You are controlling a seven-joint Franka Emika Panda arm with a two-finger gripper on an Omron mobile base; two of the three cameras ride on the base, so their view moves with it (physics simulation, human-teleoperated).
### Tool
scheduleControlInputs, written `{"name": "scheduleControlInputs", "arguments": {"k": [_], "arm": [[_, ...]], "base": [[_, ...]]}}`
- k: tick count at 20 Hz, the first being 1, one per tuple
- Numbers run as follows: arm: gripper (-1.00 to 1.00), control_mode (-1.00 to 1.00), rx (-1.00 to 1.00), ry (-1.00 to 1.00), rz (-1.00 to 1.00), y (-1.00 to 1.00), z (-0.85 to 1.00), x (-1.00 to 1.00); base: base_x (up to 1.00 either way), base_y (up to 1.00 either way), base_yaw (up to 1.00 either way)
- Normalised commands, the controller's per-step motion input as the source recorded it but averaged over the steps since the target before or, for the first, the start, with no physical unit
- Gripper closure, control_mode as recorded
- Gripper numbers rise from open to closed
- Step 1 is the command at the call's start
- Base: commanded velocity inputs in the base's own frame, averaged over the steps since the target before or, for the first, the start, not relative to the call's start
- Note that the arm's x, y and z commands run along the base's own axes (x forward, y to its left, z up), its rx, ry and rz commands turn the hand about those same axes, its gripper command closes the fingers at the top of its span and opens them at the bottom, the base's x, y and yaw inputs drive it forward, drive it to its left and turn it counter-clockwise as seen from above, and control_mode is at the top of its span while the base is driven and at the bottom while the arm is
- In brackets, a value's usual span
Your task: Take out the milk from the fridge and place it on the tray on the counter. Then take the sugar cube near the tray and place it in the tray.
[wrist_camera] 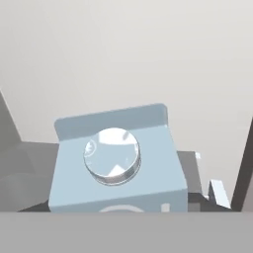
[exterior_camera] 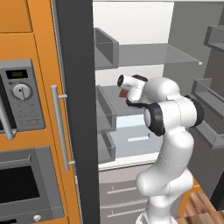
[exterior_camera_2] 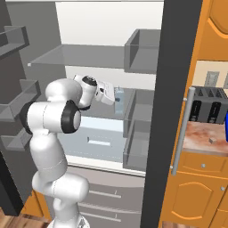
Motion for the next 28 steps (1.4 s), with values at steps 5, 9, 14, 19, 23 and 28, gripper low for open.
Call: {"name": "scheduleControlInputs", "arguments": {"k": [5, 9, 14, 19, 23, 28], "arm": [[1.00, -1.00, -0.01, -0.02, -0.01, 0.04, -0.01, -0.29], [1.00, -1.00, -0.06, -0.26, 0.07, 0.15, 0.00, -0.95], [1.00, -1.00, -0.06, 0.00, 0.23, 0.07, 0.33, -1.00], [1.00, -1.00, -0.01, 0.22, 0.32, 0.00, 0.90, -0.80], [1.00, -1.00, 0.00, 0.21, 0.14, 0.00, 0.66, -0.65], [1.00, -1.00, 0.05, 0.00, 0.10, 0.14, 0.50, -0.47]], "base": [[0.00, 0.00, 0.00], [0.00, 0.00, 0.00], [0.00, 0.00, 0.00], [0.00, 0.00, 0.00], [0.00, 0.00, 0.00], [0.00, 0.00, 0.00]]}}
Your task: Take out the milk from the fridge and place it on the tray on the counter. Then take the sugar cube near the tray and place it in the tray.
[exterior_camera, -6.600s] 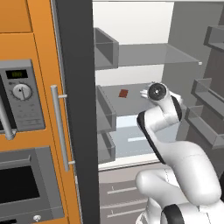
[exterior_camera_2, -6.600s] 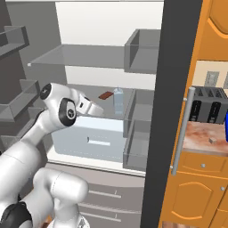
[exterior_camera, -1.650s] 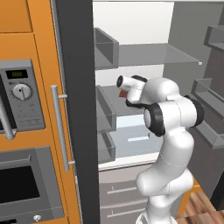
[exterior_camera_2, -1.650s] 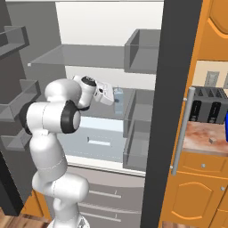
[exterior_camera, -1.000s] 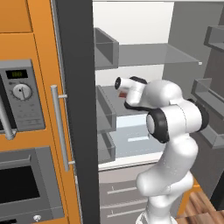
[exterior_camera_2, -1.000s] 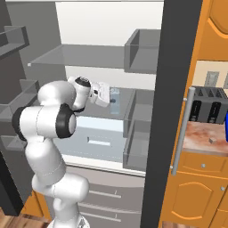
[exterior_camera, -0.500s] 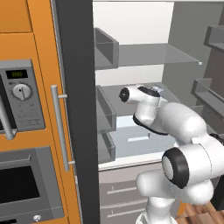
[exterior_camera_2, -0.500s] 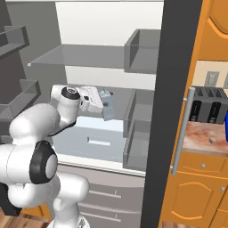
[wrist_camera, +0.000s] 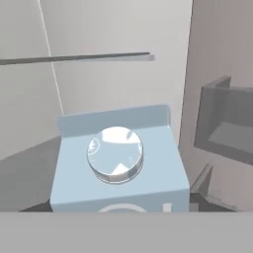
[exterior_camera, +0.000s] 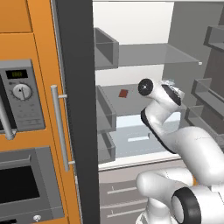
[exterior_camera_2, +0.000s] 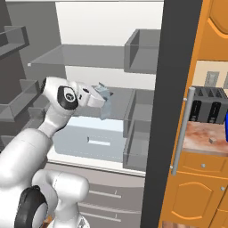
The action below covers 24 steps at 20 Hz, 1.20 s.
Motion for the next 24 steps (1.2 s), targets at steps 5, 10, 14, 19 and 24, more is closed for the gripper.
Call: {"name": "scheduleControlInputs", "arguments": {"k": [5, 10, 14, 19, 24], "arm": [[1.00, -1.00, 0.10, 0.06, 0.13, 0.14, 0.53, -0.25], [1.00, -1.00, 0.07, 0.11, 0.20, 0.19, 0.23, -0.27], [1.00, -1.00, 0.02, 0.12, 0.27, 0.14, 0.03, -0.52], [1.00, -1.00, 0.03, 0.00, 0.23, 0.40, 0.06, -0.54], [1.00, -1.00, 0.00, -0.05, 0.14, 0.42, 0.00, -0.24]], "base": [[0.00, 0.00, 0.00], [0.00, 0.00, 0.00], [0.00, 0.00, 0.00], [0.00, 0.00, 0.00], [0.00, 0.00, 0.00]]}}
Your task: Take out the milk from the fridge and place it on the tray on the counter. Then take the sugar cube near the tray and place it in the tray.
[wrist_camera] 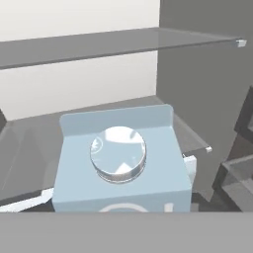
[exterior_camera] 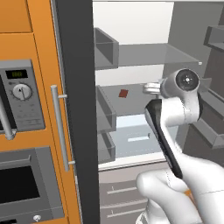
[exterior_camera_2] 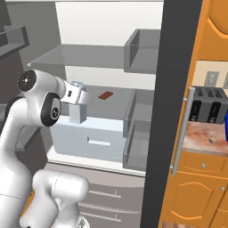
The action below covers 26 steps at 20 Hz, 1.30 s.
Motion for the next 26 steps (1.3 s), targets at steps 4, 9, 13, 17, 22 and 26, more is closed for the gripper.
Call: {"name": "scheduleControlInputs", "arguments": {"k": [4, 9, 13, 17, 22, 26], "arm": [[1.00, -1.00, 0.03, 0.01, 0.18, 0.24, 0.30, -0.52], [1.00, -1.00, 0.12, 0.04, 0.21, 0.15, 0.45, -0.81], [1.00, 1.00, 0.06, 0.01, 0.11, 0.13, 0.13, -0.49], [1.00, 1.00, 0.00, 0.00, 0.00, 0.00, 0.00, 0.00], [1.00, 1.00, 0.00, 0.00, 0.00, 0.00, 0.00, 0.00], [1.00, 1.00, 0.00, 0.00, 0.00, 0.00, 0.00, 0.00]], "base": [[0.00, 0.00, 0.00], [0.00, 0.00, 0.00], [-0.50, 0.16, 0.08], [-1.00, 0.21, 0.06], [-1.00, -0.27, -0.02], [-0.41, -1.00, -0.08]]}}
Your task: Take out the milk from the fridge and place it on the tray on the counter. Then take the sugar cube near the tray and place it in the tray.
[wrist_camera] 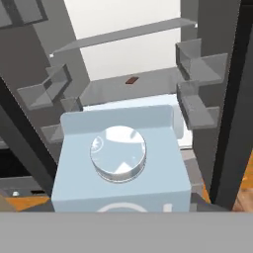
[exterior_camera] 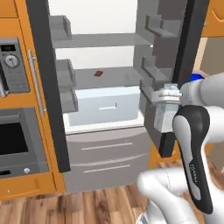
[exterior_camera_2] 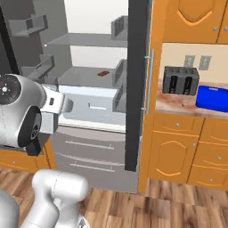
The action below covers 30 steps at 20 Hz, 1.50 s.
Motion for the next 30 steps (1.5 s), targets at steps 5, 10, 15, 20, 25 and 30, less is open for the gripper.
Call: {"name": "scheduleControlInputs", "arguments": {"k": [5, 10, 15, 20, 25, 30], "arm": [[1.00, 1.00, 0.00, 0.00, 0.00, 0.00, 0.00, 0.00], [1.00, 1.00, 0.00, 0.00, 0.00, 0.00, 0.00, 0.00], [1.00, 1.00, 0.00, 0.00, 0.00, 0.00, 0.00, 0.00], [1.00, 1.00, 0.00, 0.00, 0.00, 0.00, 0.00, 0.00], [1.00, 1.00, 0.00, 0.00, 0.00, 0.00, 0.00, 0.00], [1.00, 1.00, 0.00, 0.00, 0.00, 0.00, 0.00, 0.00]], "base": [[0.04, -1.00, -0.02], [0.06, -1.00, -0.05], [0.74, -0.96, -0.13], [1.00, -0.87, -0.17], [1.00, 0.32, -0.19], [0.96, 0.22, -0.07]]}}
